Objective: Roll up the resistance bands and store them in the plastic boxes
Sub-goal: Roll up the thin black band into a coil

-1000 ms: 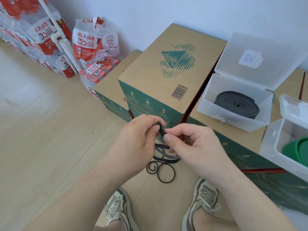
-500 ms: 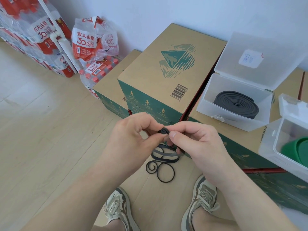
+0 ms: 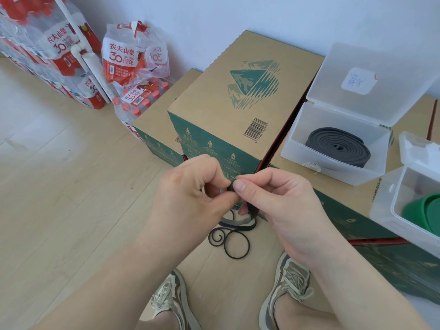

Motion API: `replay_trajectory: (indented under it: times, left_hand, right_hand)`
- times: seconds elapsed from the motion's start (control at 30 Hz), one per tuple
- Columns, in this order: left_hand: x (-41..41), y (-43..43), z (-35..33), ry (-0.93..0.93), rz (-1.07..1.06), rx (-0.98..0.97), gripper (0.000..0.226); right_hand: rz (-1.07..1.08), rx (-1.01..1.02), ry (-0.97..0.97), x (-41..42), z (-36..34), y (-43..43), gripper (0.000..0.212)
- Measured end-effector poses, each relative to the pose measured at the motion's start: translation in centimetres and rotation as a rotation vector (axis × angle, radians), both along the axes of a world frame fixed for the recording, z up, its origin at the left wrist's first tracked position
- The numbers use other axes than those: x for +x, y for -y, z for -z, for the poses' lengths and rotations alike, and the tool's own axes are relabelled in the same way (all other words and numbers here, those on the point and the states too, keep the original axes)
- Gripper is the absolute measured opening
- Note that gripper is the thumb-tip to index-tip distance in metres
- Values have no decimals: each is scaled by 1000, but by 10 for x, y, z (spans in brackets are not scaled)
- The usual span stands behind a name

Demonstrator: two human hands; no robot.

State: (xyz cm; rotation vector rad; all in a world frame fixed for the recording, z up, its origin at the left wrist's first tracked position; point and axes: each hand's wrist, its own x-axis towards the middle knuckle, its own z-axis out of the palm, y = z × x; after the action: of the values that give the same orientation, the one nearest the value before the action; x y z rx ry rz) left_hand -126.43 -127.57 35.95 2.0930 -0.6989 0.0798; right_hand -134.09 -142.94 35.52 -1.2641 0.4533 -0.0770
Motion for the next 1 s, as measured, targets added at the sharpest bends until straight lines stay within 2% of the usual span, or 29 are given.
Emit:
replay_trajectory:
  times: [0.07,0.17,0.23,0.3,0.4,0.5,0.57,0.67,0.77,0.87,1.0]
  left_hand:
    - [-1,1,0,-18,3,5,31]
    - [1,1,0,-58,123,34,12]
    - [2,1,1,-37,185,69,10]
    - [3,0,1,-19,183,74,12]
    - [1,-1,6,-10,187,69,36]
    - [0,0,11,97,216,68,38]
    - [0,0,11,147,215,60,35]
    - [-1,1,6,154,205,29,26]
    - [-2,1,4,112,178,-16,17]
    - [-1,2,2,131,120,-42,11]
    - [1,1,2,122,53,-101,21]
  right_hand:
    - [15,-35,15,0,0,1,2]
    - [82,-134,4,1,2,6,12]
    - [70,-189,-13,1,2,8,12]
    - [42,-213,-28,0,2,8,14]
    - [-11,-213,-22,0,-1,3,21]
    - [-3,-168,-6,0,-1,0,19]
    - [46,-67,-5,1,0,0,12]
    - [96,131,-13,3,0,1,26]
    - [75,241,-1,3,-2,0,17]
    - [56,262,-14,4,-3,1,12]
    - [16,218,4,3,-5,2,9]
